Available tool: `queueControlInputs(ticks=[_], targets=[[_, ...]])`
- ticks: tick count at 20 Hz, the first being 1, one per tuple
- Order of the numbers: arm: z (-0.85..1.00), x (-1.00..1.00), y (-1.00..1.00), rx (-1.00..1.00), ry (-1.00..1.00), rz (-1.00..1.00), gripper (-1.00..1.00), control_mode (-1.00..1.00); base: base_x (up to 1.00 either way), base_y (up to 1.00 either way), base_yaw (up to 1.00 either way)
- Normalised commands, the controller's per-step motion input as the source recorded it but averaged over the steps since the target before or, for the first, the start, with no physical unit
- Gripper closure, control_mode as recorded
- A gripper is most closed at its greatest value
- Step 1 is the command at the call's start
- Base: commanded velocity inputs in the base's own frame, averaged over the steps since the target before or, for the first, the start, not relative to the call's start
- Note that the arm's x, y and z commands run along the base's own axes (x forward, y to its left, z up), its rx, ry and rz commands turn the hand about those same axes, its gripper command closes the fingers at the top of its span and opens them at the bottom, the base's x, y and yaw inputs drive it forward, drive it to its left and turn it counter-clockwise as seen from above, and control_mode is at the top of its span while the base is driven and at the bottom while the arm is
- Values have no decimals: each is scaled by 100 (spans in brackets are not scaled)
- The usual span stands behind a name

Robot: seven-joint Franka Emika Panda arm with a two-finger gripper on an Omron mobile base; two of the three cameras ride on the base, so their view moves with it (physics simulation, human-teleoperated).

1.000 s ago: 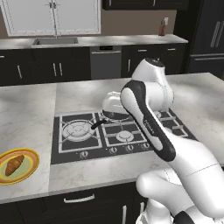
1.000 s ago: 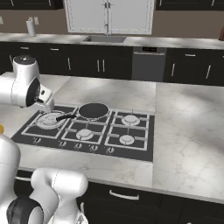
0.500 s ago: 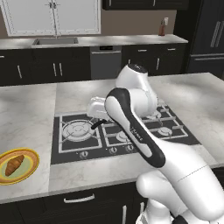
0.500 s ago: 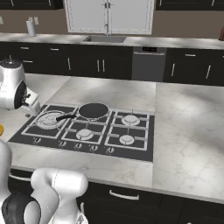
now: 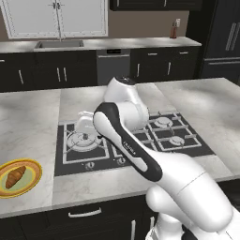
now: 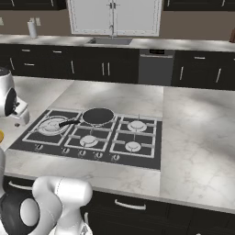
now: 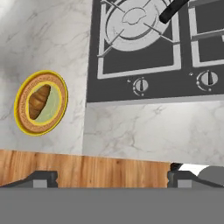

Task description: Pick the croissant and place it on the pan. Then turn on the stove to warm the croissant.

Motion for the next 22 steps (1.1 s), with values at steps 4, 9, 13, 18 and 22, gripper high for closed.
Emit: queueControlInputs(ticks=[4,9,13,18,22], targets=[[-22,0,51,0,12,0,-100,-100,0,0,0],[-28,0,54,0,13,0,-100,-100,0,0,0],[-32,0,53,0,13,0,-100,-100,0,0,0],[-28,0,50,0,11,0,-100,-100,0,0,0],[-17,6,48,0,4,0,-100,-100,0,0,0]])
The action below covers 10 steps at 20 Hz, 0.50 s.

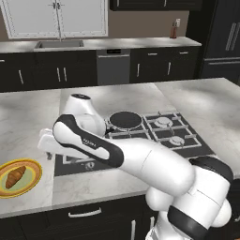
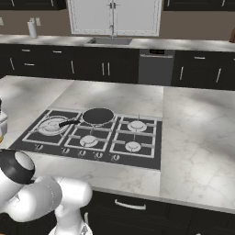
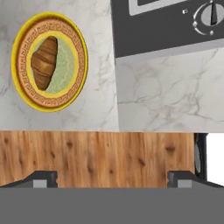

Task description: Pick the croissant and place it on the pan. Then turn on the stove to warm the croissant.

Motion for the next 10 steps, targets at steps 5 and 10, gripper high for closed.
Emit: queueControlInputs(ticks=[5,10], targets=[[-8,24,50,0,0,-1,-100,-100,0,0,0],[-14,31,49,0,4,-1,-100,-100,0,0,0]])
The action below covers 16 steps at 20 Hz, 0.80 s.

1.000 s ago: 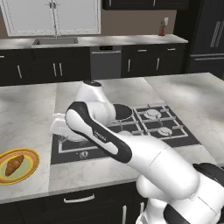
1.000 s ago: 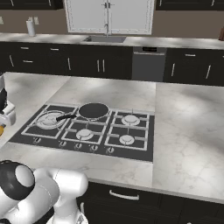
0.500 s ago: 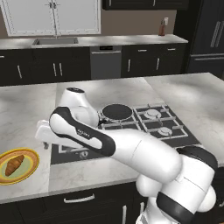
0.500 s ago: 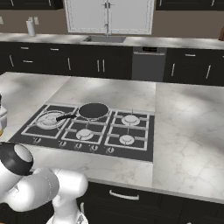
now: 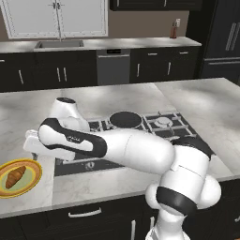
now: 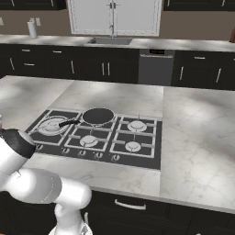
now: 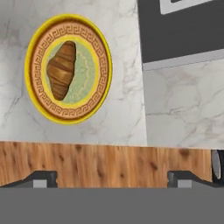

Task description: Pick the croissant and place it on the pan. Then turn on the stove to warm the croissant.

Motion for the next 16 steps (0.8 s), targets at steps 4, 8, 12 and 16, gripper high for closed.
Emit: queueControlInputs(ticks=[4,8,12,16], targets=[[-19,18,39,0,6,-1,-100,-100,0,0,0],[-19,13,35,0,6,0,-100,-100,0,0,0],[-21,13,35,0,6,0,-100,-100,0,0,0],[-23,7,29,0,6,-2,-100,-100,0,0,0]])
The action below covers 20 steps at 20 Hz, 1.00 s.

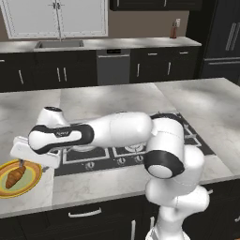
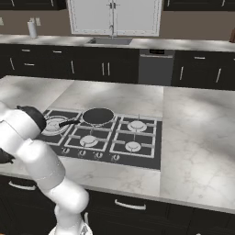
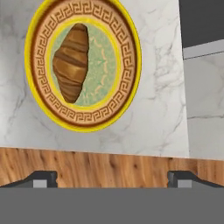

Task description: Pick the croissant and place it on the pan. Then turn on the stove to warm the croissant.

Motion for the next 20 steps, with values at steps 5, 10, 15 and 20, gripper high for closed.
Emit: queueControlInputs(ticks=[5,10,15,20], targets=[[-16,4,30,-7,5,-2,-100,-100,0,0,0],[-3,9,25,-14,4,-1,-100,-100,0,0,0],[0,24,18,-4,7,-1,-100,-100,0,0,0],[-5,29,6,0,12,0,-100,-100,0,0,0]])
